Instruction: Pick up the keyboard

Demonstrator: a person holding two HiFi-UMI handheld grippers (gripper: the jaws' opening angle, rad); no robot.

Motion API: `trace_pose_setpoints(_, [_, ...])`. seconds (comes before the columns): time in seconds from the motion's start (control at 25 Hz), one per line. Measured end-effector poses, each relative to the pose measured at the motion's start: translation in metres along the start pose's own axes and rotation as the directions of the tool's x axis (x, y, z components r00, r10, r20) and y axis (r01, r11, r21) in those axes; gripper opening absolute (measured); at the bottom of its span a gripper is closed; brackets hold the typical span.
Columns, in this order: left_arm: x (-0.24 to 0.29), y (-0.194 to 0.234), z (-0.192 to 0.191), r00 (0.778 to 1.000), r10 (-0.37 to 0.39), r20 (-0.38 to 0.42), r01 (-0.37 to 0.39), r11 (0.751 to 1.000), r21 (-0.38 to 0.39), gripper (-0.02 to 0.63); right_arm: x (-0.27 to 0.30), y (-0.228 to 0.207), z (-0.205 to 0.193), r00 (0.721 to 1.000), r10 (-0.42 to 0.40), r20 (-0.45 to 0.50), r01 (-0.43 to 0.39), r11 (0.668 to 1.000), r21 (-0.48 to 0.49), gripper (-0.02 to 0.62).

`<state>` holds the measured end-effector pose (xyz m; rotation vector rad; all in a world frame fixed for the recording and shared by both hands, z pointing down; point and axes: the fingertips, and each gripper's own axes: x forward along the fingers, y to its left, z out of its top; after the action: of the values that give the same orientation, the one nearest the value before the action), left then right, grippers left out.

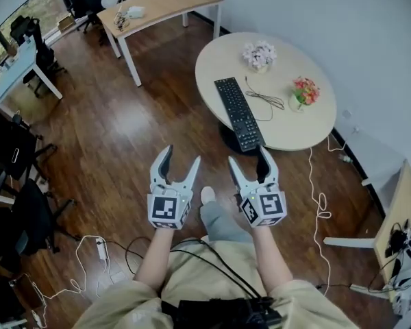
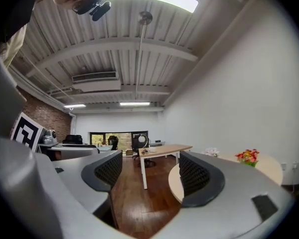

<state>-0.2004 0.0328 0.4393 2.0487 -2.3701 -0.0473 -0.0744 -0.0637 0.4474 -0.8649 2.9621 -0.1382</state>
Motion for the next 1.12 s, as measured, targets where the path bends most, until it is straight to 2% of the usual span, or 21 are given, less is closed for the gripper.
trace_pose_setpoints(0.24, [0.02,0.086,-0.003,0.983,0.185,-0.005,-0.185,0.982,0.037,0.282,0.111,0.028,-0.016,0.982,0.186,0.004,-0.186,0.982,0.038,0.368])
trace_pose_setpoints(0.4, [0.043,0.16,0.0,0.959,0.284,0.018,-0.284,0.953,0.101,0.282,0.198,0.047,-0.009,0.957,0.289,0.032,-0.29,0.955,0.063,0.367])
trace_pose_setpoints(0.6, [0.083,0.218,0.026,0.926,0.373,0.056,-0.377,0.919,0.115,0.282,0.285,0.057,0.004,0.92,0.387,0.058,-0.39,0.919,0.065,0.362])
trace_pose_setpoints(0.72, [0.112,0.235,0.028,0.919,0.39,0.055,-0.394,0.91,0.128,0.282,0.32,0.058,0.0,0.903,0.425,0.059,-0.428,0.902,0.053,0.362])
trace_pose_setpoints(0.84, [0.138,0.241,0.017,0.922,0.385,0.033,-0.386,0.913,0.133,0.282,0.345,0.05,-0.016,0.9,0.435,0.03,-0.436,0.896,0.082,0.362])
trace_pose_setpoints(1.0, [0.178,0.24,0.017,0.939,0.343,-0.031,-0.338,0.935,0.109,0.282,0.368,0.027,-0.025,0.916,0.402,-0.004,-0.399,0.91,0.116,0.36])
trace_pose_setpoints(1.12, [0.212,0.241,0.013,0.956,0.289,-0.047,-0.282,0.952,0.119,0.282,0.374,0.0,-0.023,0.937,0.348,0.0,-0.347,0.933,0.092,0.36])
